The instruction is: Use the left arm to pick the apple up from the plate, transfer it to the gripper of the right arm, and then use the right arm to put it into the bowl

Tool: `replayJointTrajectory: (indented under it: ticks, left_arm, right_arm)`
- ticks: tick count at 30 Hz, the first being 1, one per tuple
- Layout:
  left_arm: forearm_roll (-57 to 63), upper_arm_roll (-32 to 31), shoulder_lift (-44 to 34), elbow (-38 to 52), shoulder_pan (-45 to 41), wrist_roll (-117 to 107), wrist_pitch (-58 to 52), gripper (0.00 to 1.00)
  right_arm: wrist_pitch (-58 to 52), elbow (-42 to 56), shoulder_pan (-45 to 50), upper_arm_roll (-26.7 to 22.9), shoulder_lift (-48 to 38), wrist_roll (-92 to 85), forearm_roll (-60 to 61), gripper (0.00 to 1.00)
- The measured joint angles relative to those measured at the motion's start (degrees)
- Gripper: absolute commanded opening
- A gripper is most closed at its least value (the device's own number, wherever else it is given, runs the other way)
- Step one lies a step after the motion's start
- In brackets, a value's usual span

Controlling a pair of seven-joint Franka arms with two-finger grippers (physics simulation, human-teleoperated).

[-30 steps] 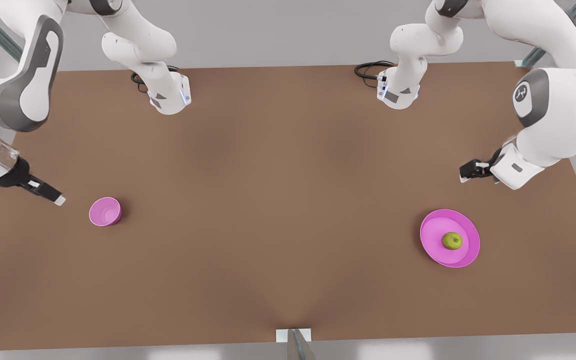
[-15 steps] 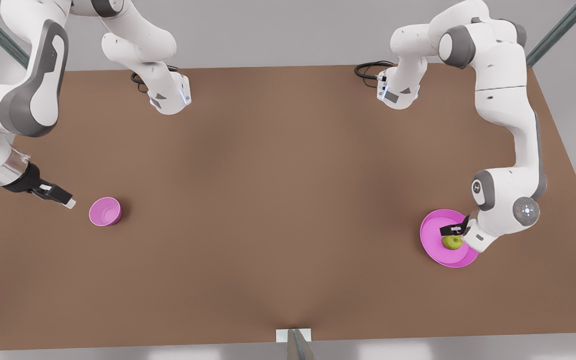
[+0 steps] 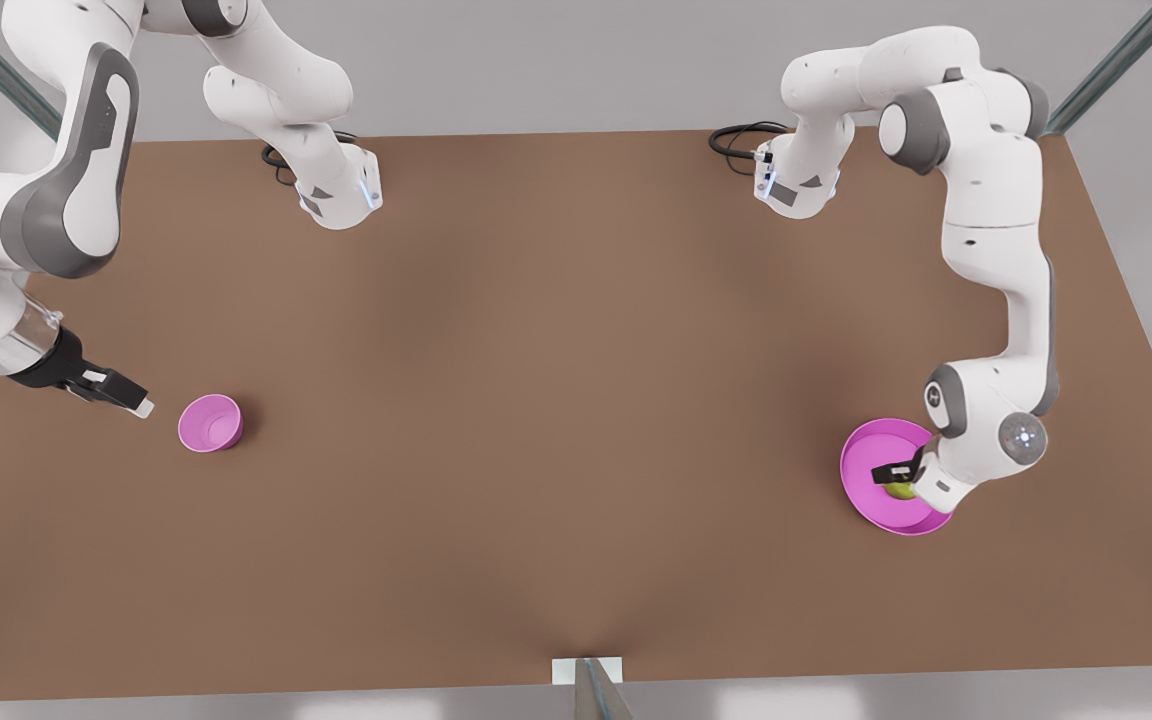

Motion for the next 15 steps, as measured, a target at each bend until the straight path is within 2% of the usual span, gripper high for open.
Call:
replayJointTrajectory:
  ticks: [5,11,15]
  left_arm:
    - [0.06,0.0,1.08,0.0,0.0,0.35,1.15,1.0]
    - [0.07,0.0,1.95,0.0,0.07,0.67,2.11,0.99]
    - [0.07,0.0,2.29,0.03,0.08,0.83,2.73,0.86]
  right_arm:
    - [-0.19,0.13,-0.11,0.03,-0.1,-0.31,-0.01,1.0]
    - [-5.87,2.92,0.18,0.36,-0.52,-1.69,-1.44,1.0]
    - [-7.84,3.03,0.09,0.36,-0.25,-2.62,-1.66,1.0]
